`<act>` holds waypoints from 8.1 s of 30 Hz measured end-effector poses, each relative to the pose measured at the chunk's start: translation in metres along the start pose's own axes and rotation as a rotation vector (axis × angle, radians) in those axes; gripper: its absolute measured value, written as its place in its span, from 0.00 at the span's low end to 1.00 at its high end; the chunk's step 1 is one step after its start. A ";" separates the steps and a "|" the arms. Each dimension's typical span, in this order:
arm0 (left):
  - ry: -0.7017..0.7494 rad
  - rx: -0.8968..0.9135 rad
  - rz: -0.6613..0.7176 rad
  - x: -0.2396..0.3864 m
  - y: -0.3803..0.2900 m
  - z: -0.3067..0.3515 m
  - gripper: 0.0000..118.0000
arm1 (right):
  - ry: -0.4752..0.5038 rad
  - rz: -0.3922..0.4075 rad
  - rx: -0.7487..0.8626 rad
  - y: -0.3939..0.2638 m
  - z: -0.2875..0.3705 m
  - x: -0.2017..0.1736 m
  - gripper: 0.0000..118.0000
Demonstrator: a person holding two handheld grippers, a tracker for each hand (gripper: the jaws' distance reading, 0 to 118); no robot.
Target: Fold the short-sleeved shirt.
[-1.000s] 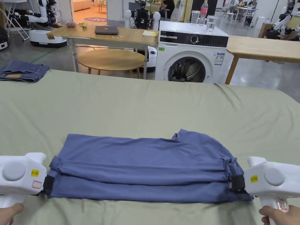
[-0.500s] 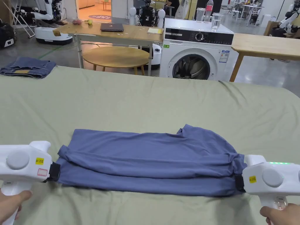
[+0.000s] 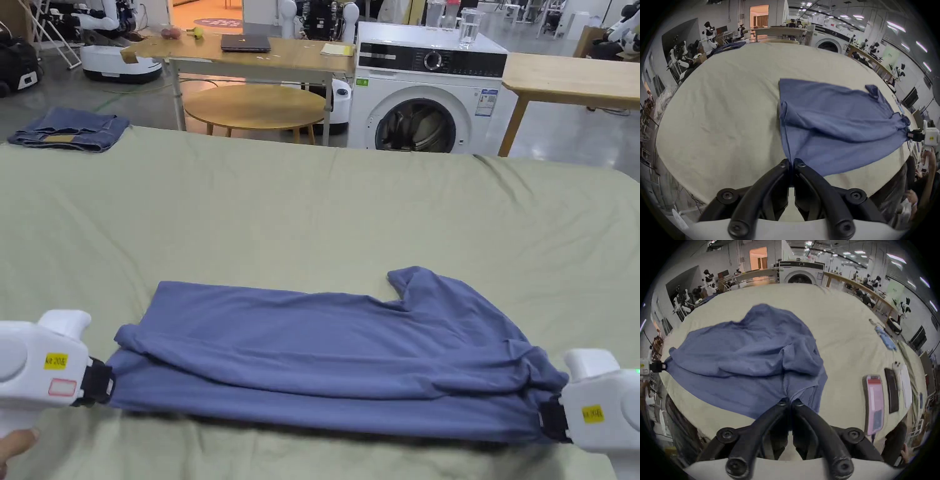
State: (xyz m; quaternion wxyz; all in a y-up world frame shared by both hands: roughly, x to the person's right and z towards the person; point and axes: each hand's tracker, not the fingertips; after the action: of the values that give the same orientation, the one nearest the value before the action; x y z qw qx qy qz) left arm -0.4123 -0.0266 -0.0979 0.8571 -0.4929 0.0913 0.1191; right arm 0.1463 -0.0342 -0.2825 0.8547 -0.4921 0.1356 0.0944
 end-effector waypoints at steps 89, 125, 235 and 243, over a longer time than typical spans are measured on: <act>0.035 0.078 -0.011 0.007 0.178 -0.090 0.00 | -0.052 -0.038 0.141 0.215 -0.089 -0.008 0.38; -0.008 0.199 0.023 -0.005 0.128 -0.007 0.00 | 0.092 -0.081 0.222 0.152 0.011 0.030 0.00; -0.649 -0.081 0.435 -0.069 0.016 -0.055 0.04 | 0.030 0.065 0.673 0.054 -0.003 -0.151 0.00; -0.615 -0.023 0.360 -0.076 0.041 -0.009 0.04 | 0.032 0.056 0.685 0.056 0.003 -0.146 0.00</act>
State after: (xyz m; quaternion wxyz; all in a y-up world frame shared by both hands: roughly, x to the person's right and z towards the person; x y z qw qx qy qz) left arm -0.4971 -0.0229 -0.1147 0.8040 -0.4198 -0.0867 0.4121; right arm -0.0079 -0.0084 -0.2793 0.9651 -0.1741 0.1863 0.0588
